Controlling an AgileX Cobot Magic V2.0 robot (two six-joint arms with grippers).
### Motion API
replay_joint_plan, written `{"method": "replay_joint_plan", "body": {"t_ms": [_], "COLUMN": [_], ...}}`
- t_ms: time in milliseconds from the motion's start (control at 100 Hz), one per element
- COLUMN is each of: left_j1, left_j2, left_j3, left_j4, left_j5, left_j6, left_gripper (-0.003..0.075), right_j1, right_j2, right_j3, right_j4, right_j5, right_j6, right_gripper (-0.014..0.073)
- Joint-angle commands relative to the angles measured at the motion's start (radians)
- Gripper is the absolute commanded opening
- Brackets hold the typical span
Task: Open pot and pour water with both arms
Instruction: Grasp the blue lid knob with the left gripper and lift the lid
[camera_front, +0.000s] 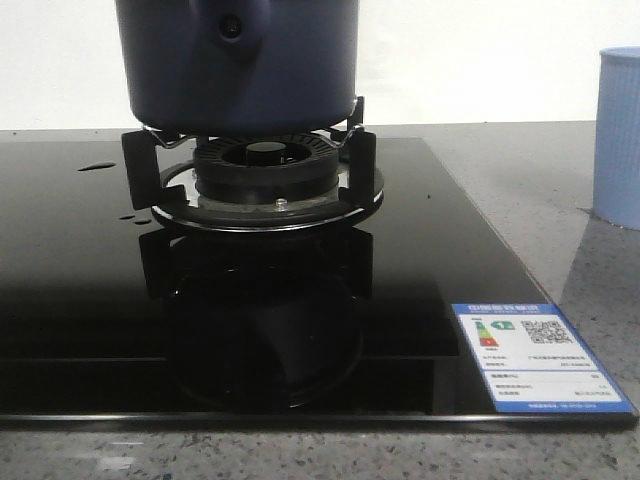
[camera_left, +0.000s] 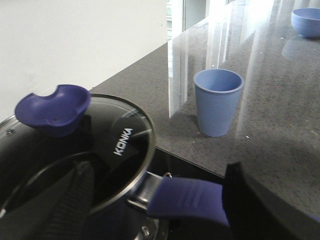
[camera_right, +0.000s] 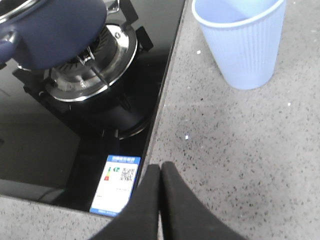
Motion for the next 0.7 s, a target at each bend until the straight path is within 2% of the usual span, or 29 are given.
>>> {"method": "replay_joint_plan", "body": {"t_ms": [0, 190, 410, 690], "left_j1": [-0.011, -0.011, -0.011, -0.011], "left_j2": [0.038, 0.149, 0.256, 0.336], "left_j3": [-0.069, -0.158, -0.235, -0.259], "left_j4": [-0.080, -0.111, -0.131, -0.212], "left_j5": [-0.026, -0.034, -0.073, -0.124], "left_j6": [0.017, 0.082, 0.082, 0.136], "left_gripper": [0.0517, 0.0522, 0.0606, 0.0610], "right_j1": [0.004, 0.004, 0.004, 0.004], "right_j2": [0.021, 0.021, 0.021, 0.021], "right_j3": [-0.030, -0.030, -0.030, -0.030], "right_j4": [0.029, 0.031, 0.031, 0.031], "right_j5": [-0.028, 0.014, 0.029, 0.027], "right_j6": [-0.016, -0.016, -0.016, -0.016], "right_gripper": [-0.0067, -0.0067, -0.0067, -0.0067]}}
